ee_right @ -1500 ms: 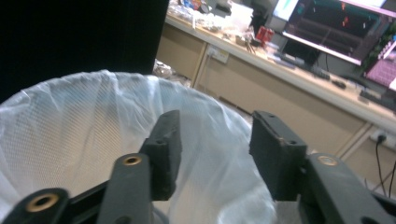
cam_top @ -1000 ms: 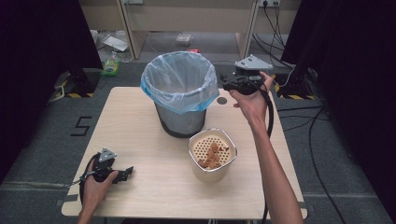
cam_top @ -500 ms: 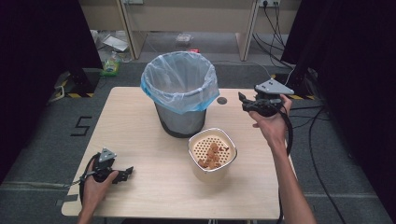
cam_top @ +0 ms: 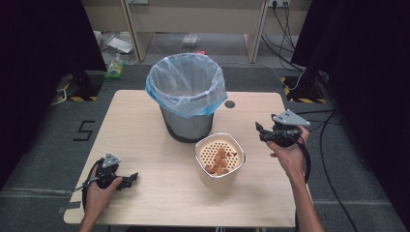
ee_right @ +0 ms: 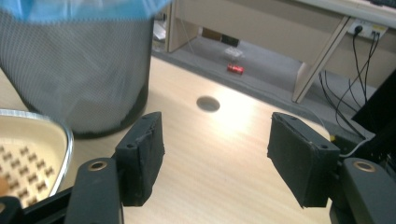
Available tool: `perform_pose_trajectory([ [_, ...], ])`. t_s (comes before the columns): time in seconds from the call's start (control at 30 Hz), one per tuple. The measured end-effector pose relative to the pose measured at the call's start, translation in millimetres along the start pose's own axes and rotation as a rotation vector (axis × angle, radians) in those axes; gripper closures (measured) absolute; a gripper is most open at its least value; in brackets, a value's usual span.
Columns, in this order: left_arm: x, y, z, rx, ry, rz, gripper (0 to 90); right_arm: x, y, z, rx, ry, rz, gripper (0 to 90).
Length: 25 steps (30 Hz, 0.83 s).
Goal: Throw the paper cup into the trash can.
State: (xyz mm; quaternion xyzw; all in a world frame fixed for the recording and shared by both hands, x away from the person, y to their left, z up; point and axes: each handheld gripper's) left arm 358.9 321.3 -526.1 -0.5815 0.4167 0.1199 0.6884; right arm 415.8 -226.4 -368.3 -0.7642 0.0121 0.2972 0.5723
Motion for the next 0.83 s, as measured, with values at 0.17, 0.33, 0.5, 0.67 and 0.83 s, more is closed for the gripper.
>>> perform_pose_trajectory([
  [0.17, 0.0, 0.0, 0.0, 0.0, 0.0, 0.0, 0.0, -0.2, 20.9, 3.4, 0.013, 0.0, 0.026, 35.2],
  [0.33, -0.1, 0.0, 0.0, 0.001, 0.001, 0.0, 0.0, 4.2, 45.8, 7.1, 0.034, -0.001, 0.059, 35.0],
  [0.5, 0.0, 0.0, 0.0, 0.001, 0.0, 0.0, 0.0, 10.5, 70.3, 11.0, 0.049, -0.01, 0.111, 34.4],
  [0.67, 0.0, 0.0, 0.0, 0.0, 0.001, 0.0, 0.0, 14.5, 92.0, 10.0, 0.075, -0.009, 0.156, 34.3],
  [0.83, -0.1, 0.0, 0.0, 0.001, 0.001, 0.0, 0.0, 16.9, 108.8, 8.3, 0.094, -0.016, 0.203, 33.5],
])
Point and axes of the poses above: each handheld gripper's, and its own axes: x roughly forward along the jaws, y roughly out of its underside, z roughly to its left, and after that the axes turned 2 degrees about z, right-handed
